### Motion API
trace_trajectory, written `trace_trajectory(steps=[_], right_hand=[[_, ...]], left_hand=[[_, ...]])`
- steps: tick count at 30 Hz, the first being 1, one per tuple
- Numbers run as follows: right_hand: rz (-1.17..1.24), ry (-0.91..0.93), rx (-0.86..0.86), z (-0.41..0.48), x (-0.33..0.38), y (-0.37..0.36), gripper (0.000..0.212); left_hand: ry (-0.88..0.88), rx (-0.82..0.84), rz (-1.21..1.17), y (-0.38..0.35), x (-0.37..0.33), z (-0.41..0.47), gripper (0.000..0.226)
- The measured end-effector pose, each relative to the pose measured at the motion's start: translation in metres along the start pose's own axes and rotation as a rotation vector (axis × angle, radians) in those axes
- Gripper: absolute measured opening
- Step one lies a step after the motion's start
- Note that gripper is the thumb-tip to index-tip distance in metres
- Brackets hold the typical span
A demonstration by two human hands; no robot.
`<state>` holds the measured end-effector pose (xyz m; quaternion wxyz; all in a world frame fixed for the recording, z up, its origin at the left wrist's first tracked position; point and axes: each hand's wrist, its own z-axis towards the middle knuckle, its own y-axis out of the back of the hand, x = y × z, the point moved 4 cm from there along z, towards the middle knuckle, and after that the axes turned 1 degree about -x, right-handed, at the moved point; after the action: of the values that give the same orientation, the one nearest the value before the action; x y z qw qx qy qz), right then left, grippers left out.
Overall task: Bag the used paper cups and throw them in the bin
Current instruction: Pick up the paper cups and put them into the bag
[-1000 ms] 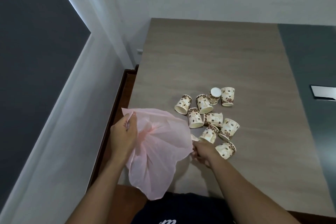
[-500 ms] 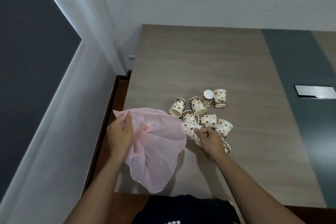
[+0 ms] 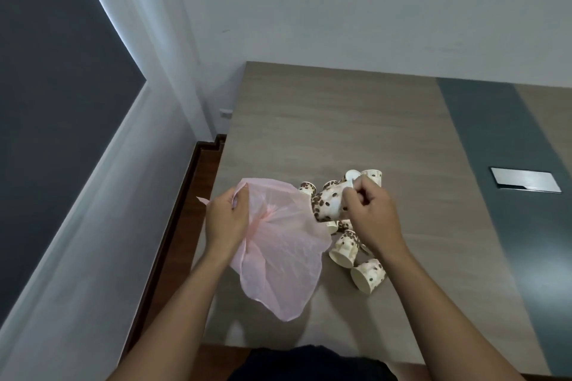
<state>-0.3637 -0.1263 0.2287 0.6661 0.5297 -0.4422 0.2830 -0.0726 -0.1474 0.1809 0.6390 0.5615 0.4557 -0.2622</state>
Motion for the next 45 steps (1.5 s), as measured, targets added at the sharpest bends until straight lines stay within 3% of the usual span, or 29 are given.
trace_trajectory(steps=[2, 6, 14, 21, 24, 27, 31, 32, 35, 37, 42, 45], right_hand=[[0.032, 0.058, 0.191, -0.010, 0.010, -0.023, 0.032], [-0.170, 0.170, 0.510, -0.034, 0.001, -0.086, 0.030], [-0.360, 0.047, 0.589, -0.047, -0.049, -0.151, 0.035], [-0.341, 0.030, 0.419, -0.032, -0.080, -0.113, 0.029], [-0.357, -0.117, 0.216, -0.027, -0.110, -0.072, 0.026], [-0.470, -0.357, 0.160, -0.029, -0.161, -0.041, 0.018], [-0.675, -0.633, 0.317, -0.052, -0.224, -0.024, 0.087], [-0.694, -0.669, 0.341, -0.058, -0.232, -0.022, 0.094], [-0.746, -0.652, 0.374, -0.068, -0.250, -0.018, 0.081], [-0.774, -0.607, 0.339, -0.069, -0.255, -0.015, 0.070], [-0.784, -0.598, 0.242, -0.066, -0.252, 0.001, 0.034], [-0.659, -0.683, -0.005, -0.059, -0.241, 0.031, 0.025]], left_hand=[[-0.016, 0.020, 0.002, -0.003, -0.012, 0.002, 0.055], [0.013, 0.089, -0.076, -0.012, -0.032, 0.000, 0.057], [0.028, 0.196, -0.180, -0.015, -0.039, -0.012, 0.059], [-0.016, 0.069, 0.097, 0.008, 0.015, -0.004, 0.056], [0.025, 0.029, 0.204, 0.014, 0.049, -0.002, 0.050], [0.028, 0.039, 0.265, 0.012, 0.071, -0.003, 0.032], [-0.021, 0.095, 0.394, 0.008, 0.089, -0.005, 0.028], [-0.005, 0.125, 0.418, 0.006, 0.092, -0.006, 0.031], [0.070, 0.237, 0.449, 0.003, 0.094, -0.012, 0.059], [0.028, 0.315, 0.468, 0.001, 0.088, -0.019, 0.069], [-0.067, 0.422, 0.462, -0.006, 0.079, -0.019, 0.054], [-0.014, 0.394, 0.412, -0.012, 0.081, -0.015, 0.054]])
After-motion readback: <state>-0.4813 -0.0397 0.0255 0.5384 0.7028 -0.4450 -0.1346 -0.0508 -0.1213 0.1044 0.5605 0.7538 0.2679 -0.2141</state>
